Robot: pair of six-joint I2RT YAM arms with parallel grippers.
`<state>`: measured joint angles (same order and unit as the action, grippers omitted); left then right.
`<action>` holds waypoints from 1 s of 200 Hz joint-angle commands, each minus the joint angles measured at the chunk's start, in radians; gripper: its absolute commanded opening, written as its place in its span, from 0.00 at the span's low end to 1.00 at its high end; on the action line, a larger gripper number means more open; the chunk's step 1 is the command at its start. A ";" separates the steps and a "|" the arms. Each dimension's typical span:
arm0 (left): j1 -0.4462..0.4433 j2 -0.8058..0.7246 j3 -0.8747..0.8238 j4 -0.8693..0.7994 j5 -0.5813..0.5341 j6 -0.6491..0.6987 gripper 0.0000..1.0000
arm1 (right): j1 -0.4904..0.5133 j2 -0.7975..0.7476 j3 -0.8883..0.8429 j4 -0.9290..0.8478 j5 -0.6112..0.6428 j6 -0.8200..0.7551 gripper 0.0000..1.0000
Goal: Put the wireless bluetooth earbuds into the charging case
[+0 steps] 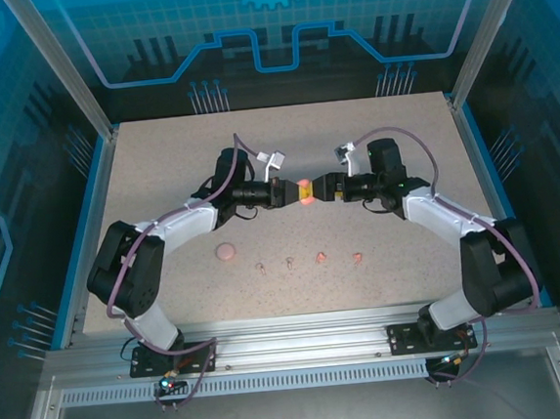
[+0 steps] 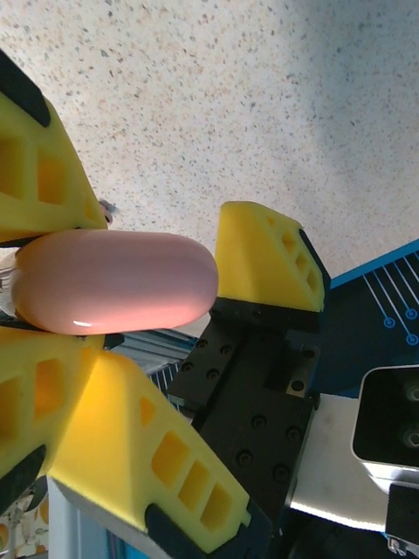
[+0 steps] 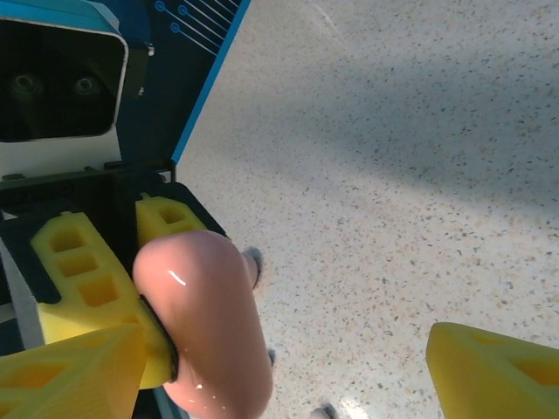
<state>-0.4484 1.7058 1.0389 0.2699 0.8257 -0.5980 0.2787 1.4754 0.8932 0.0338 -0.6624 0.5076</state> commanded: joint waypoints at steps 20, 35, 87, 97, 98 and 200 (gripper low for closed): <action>0.001 -0.058 0.029 -0.006 0.032 0.038 0.00 | -0.054 0.065 -0.035 0.013 0.045 0.003 0.81; 0.002 -0.066 0.030 -0.007 0.029 0.041 0.00 | -0.082 0.072 -0.063 0.034 0.045 0.028 0.80; 0.001 -0.060 0.030 -0.002 0.023 0.047 0.00 | -0.097 -0.035 -0.086 0.001 0.004 0.053 0.80; 0.001 -0.055 0.030 0.005 0.023 0.043 0.00 | -0.097 -0.065 -0.089 0.003 -0.015 0.056 0.81; 0.001 -0.054 0.029 0.006 0.024 0.043 0.00 | -0.097 -0.067 -0.088 0.003 -0.018 0.056 0.81; -0.001 -0.054 0.018 0.080 0.032 -0.005 0.00 | -0.042 0.009 -0.030 0.108 -0.146 0.128 0.63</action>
<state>-0.4450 1.6650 1.0431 0.3042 0.8288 -0.5884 0.2085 1.4673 0.8192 0.1051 -0.7845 0.6197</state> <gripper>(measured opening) 0.226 0.643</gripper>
